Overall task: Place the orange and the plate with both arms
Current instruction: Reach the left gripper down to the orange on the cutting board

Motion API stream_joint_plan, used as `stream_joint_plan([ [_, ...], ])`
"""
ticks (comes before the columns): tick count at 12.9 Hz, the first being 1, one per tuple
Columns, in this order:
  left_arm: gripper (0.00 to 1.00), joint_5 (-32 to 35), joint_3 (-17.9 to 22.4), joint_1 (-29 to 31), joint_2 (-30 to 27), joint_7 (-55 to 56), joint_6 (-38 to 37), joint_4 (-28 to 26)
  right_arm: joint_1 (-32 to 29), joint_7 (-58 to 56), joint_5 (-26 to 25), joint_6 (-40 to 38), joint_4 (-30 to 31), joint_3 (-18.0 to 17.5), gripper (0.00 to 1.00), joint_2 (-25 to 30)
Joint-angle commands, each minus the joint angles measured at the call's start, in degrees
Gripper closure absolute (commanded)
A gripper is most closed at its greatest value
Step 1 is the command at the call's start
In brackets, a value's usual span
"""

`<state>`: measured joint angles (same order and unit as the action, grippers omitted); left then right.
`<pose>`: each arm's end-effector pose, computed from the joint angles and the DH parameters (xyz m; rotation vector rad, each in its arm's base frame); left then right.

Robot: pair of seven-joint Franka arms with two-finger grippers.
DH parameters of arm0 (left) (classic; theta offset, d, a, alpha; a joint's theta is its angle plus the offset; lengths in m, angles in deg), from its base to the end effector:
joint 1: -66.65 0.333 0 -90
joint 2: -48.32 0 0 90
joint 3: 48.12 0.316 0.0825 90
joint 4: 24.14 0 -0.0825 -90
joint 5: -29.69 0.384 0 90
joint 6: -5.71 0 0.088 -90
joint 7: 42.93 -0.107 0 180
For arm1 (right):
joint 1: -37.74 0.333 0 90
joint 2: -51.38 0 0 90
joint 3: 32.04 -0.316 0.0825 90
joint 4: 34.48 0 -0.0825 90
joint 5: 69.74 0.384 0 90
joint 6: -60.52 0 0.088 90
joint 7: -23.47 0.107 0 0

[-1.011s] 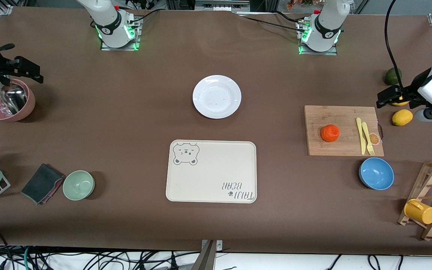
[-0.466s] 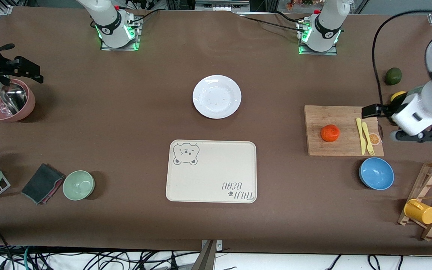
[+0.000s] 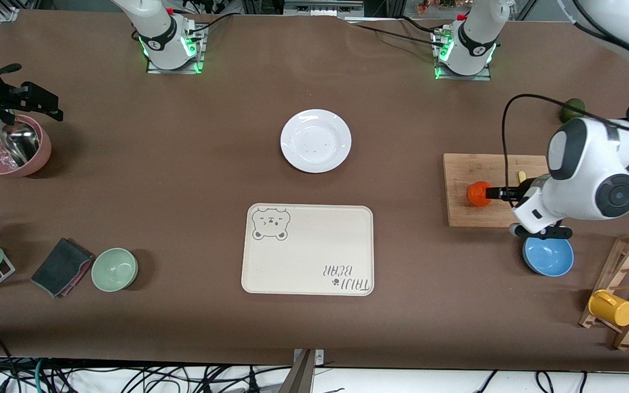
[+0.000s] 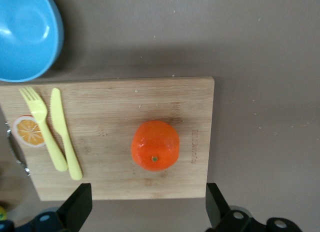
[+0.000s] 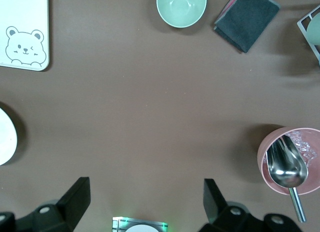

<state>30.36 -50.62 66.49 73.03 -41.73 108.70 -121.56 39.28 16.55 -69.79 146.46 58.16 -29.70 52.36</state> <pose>0.6236 -0.0257 0.3215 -3.0943 0.0450 0.5212 0.5402 -0.0078 0.6065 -3.1267 -0.1672 0.1561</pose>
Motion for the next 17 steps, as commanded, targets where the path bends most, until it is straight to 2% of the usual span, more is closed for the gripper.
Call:
stream_joint_plan([
  [1,0.0,0.7,-0.1,-0.1,-2.2,-0.9,5.2,-7.7,-0.1,-0.5,0.1,-0.3,0.7,0.0,0.0,1.0],
  [6,0.0,0.8,-0.1,0.1,-2.7,-1.0,17.6,-16.7,-0.1,-0.5,0.1,-0.3,0.8,0.0,0.0,1.0],
  [11,0.0,1.0,-0.1,0.3,-1.1,-1.0,23.2,-19.6,-0.1,-0.5,0.1,-0.4,0.8,0.1,0.0,1.0],
  [17,0.0,1.0,-0.1,0.6,1.3,-1.0,24.4,-19.1,-0.1,-0.5,0.1,-0.4,0.8,0.1,0.0,1.0],
])
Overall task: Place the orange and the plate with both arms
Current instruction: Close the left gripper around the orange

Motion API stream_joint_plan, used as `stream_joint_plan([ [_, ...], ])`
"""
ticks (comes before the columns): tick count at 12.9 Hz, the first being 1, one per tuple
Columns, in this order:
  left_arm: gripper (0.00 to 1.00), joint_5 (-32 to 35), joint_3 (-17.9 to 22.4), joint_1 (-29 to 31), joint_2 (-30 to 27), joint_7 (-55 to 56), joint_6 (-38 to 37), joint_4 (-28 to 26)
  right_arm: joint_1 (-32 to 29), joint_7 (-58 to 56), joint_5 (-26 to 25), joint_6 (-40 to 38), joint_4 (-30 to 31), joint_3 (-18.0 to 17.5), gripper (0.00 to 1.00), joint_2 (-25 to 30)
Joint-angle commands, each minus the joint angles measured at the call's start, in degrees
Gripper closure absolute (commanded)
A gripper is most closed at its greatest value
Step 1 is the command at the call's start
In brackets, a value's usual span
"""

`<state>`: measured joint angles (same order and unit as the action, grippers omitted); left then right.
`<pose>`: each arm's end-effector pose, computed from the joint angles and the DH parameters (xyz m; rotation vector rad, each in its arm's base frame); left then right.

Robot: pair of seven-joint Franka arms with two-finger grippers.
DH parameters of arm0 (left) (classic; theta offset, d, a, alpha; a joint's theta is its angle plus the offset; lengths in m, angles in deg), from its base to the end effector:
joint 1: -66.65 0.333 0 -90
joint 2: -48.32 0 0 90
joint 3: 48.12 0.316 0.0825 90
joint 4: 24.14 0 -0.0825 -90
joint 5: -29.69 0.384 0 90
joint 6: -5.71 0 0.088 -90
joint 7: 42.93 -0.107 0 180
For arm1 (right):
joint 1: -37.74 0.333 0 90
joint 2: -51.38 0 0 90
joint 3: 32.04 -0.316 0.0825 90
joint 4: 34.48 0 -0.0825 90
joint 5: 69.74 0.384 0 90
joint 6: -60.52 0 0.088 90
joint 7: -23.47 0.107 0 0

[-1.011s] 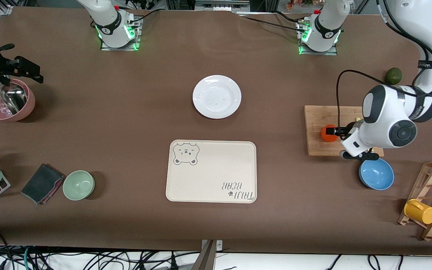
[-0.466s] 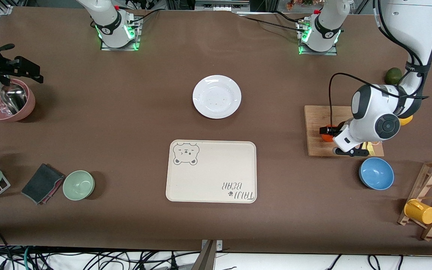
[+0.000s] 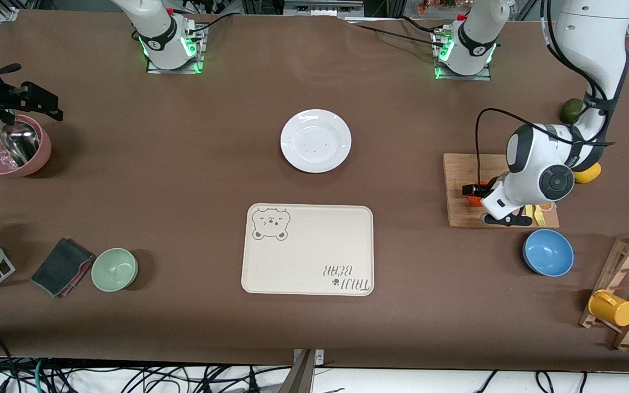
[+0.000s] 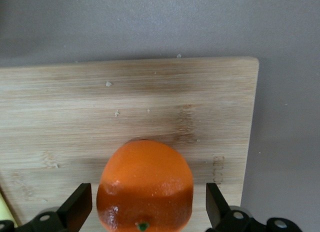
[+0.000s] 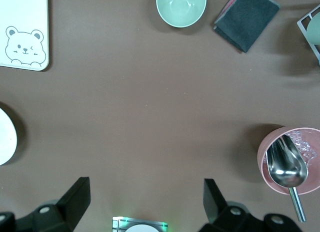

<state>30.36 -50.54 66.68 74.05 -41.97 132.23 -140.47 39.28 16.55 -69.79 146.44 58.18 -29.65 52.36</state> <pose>0.5684 -0.0233 0.2033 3.1100 -0.0490 -0.4240 0.5401 -0.0083 0.6063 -3.1266 -0.1658 0.1572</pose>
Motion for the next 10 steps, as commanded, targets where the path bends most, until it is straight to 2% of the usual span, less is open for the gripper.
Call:
stream_joint_plan([
  [1,0.0,1.0,-0.1,0.4,0.7,-0.8,1.0,0.0,-0.1,-0.5,0.1,-0.4,0.8,0.1,0.0,1.0],
  [3,0.0,0.9,-0.1,0.4,1.3,-0.8,1.1,0.1,-0.1,-0.5,0.1,-0.4,0.8,0.1,0.0,1.0],
  [4,0.07,0.9,-0.1,0.4,1.5,-0.8,1.1,0.3,-0.1,-0.5,0.1,-0.4,0.8,0.1,0.0,1.0],
  [8,0.62,0.9,-0.1,0.4,1.5,-0.7,1.0,0.2,-0.1,-0.5,0.1,-0.4,0.8,0.1,0.0,1.0],
  [10,0.76,0.9,-0.1,0.3,1.5,-0.7,0.8,0.3,-0.1,-0.5,0.1,-0.4,0.8,0.1,0.0,1.0],
])
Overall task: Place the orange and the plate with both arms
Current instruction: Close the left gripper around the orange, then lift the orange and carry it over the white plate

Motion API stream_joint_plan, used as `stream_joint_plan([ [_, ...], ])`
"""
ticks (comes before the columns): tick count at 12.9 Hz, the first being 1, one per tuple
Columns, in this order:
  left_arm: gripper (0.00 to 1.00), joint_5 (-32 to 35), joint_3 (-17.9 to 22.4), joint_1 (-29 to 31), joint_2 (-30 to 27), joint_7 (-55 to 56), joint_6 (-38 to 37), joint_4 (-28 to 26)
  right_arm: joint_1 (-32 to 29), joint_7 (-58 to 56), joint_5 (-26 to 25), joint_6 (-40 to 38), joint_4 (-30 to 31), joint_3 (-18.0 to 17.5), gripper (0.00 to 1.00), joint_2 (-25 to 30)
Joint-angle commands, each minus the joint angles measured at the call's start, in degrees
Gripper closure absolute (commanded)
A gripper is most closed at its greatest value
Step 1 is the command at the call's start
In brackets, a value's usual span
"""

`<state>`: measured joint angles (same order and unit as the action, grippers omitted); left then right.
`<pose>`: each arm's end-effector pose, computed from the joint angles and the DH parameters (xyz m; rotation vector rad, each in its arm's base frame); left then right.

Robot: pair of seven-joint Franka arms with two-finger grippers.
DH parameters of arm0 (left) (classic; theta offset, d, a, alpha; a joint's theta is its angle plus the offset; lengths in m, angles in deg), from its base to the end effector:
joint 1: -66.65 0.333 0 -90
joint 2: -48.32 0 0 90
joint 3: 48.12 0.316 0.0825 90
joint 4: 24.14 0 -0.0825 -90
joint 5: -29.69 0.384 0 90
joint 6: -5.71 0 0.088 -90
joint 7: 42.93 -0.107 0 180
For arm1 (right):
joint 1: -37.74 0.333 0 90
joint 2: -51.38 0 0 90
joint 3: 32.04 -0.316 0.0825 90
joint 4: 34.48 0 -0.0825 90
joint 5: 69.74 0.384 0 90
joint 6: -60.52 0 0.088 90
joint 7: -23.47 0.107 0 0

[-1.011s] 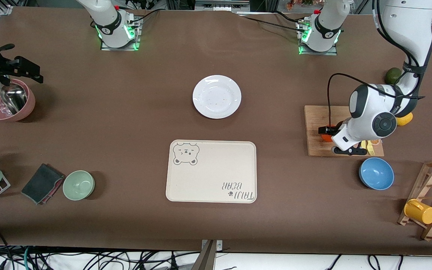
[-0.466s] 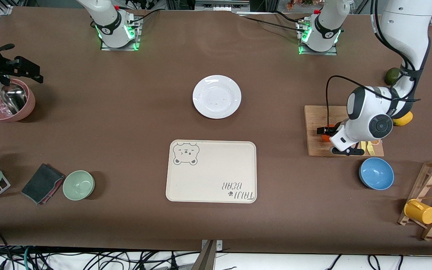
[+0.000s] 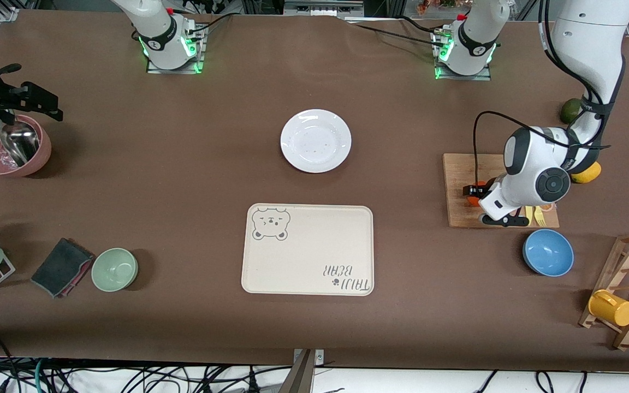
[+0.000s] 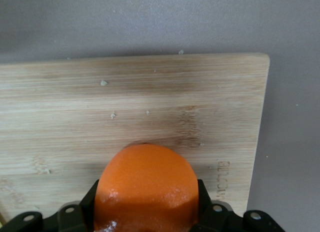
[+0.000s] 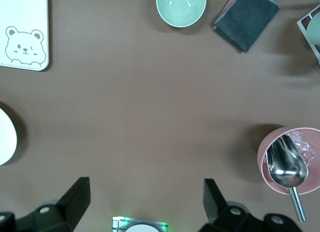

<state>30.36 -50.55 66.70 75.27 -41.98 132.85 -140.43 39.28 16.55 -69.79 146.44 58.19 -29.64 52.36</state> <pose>0.5671 -0.0233 0.1920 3.1070 -0.0489 -0.4391 0.5401 -0.0084 0.6062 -3.1266 -0.1655 0.1575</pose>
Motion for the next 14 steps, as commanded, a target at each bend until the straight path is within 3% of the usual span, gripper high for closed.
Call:
stream_joint_plan([
  [1,0.77,1.0,-0.1,0.3,0.2,-0.8,-0.3,1.1,-0.1,-0.5,0.1,-0.8,0.7,0.1,0.0,1.0],
  [4,0.8,0.6,-0.9,-1.7,-0.1,0.1,-6.3,5.2,-0.1,-0.5,0.1,-0.8,0.8,0.1,0.0,1.0],
  [6,0.82,-3.2,-4.4,-2.3,-0.1,1.2,-6.6,5.3,-0.1,-0.5,0.1,-0.8,0.7,0.1,0.0,1.0],
  [14,0.81,-4.8,-25.8,-2.2,-3.0,24.4,-4.5,4.1,-0.1,-0.5,0.1,-0.8,0.8,0.1,0.0,1.0],
])
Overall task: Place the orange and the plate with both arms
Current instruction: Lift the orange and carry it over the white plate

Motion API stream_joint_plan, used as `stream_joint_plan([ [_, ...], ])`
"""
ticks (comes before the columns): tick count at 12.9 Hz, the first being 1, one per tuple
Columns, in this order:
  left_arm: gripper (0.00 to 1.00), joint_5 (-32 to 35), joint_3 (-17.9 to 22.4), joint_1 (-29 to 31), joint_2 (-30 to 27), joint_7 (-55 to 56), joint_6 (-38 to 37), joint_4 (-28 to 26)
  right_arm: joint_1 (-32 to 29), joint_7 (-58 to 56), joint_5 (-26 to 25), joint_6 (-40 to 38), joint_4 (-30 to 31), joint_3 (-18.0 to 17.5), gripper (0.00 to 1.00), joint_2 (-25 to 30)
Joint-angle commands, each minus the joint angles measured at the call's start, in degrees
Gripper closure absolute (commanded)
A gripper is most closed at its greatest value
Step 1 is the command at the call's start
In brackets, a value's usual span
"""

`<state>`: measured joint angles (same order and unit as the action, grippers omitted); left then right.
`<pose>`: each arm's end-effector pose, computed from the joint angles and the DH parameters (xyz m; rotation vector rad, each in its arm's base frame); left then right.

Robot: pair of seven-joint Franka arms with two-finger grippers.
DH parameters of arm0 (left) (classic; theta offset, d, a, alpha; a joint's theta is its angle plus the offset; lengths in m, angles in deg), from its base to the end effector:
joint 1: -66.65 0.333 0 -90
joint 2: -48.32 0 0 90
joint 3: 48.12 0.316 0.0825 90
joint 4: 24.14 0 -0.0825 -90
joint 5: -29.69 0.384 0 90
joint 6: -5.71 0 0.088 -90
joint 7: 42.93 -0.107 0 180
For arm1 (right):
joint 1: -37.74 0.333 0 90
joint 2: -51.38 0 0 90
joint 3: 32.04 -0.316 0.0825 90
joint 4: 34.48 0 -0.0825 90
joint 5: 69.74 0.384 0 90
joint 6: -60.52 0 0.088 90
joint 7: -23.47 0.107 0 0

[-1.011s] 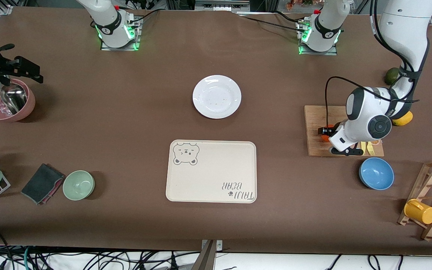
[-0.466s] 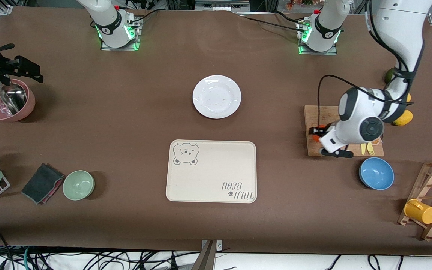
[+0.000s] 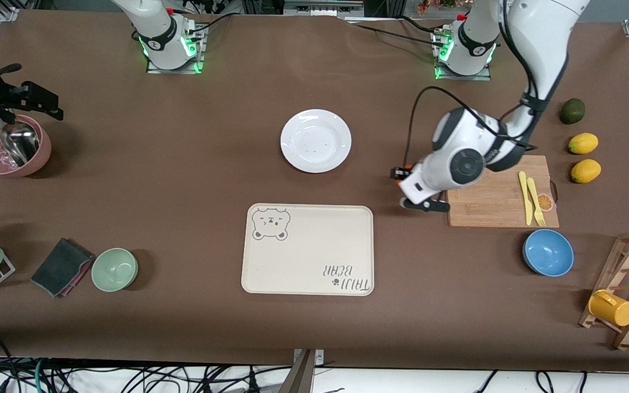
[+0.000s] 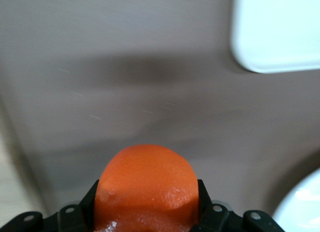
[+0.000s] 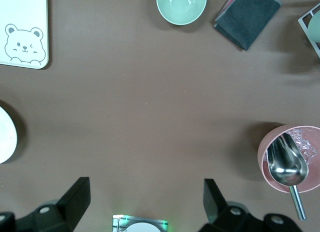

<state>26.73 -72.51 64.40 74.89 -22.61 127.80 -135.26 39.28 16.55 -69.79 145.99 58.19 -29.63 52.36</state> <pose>0.5339 -0.2616 0.2471 2.9875 -0.0886 -0.4615 0.5392 -0.0085 0.6056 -3.1254 -0.1652 0.1697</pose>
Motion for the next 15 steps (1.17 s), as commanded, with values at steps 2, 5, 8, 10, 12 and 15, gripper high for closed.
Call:
stream_joint_plan([
  [2,0.82,-0.6,-9.8,0.1,-4.9,13.3,5.1,-4.7,-0.1,-0.5,0.1,-0.4,0.8,0.1,0.0,1.0],
  [5,0.84,-0.2,-16.6,-0.8,-6.6,22.8,12.4,-9.1,-0.1,-0.5,0.1,-0.5,0.8,0.1,0.0,1.0],
  [8,0.84,5.6,-17.0,-9.4,-6.4,36.6,21.5,-13.2,-0.1,-0.5,0.1,-0.7,0.7,0.1,0.0,1.0],
  [10,0.84,13.8,-16.9,-13.0,-2.9,47.0,23.9,-13.2,-0.1,-0.5,0.1,-0.7,0.7,0.1,0.0,1.0],
  [12,0.84,21.9,-16.4,-13.7,1.5,55.8,25.6,-12.5,-0.1,-0.5,0.1,-0.7,0.7,0.1,0.0,1.0],
  [15,0.84,24.7,-16.0,-13.9,7.3,60.0,25.7,-7.6,-0.1,-0.5,0.2,-0.7,0.8,0.1,0.0,1.0],
])
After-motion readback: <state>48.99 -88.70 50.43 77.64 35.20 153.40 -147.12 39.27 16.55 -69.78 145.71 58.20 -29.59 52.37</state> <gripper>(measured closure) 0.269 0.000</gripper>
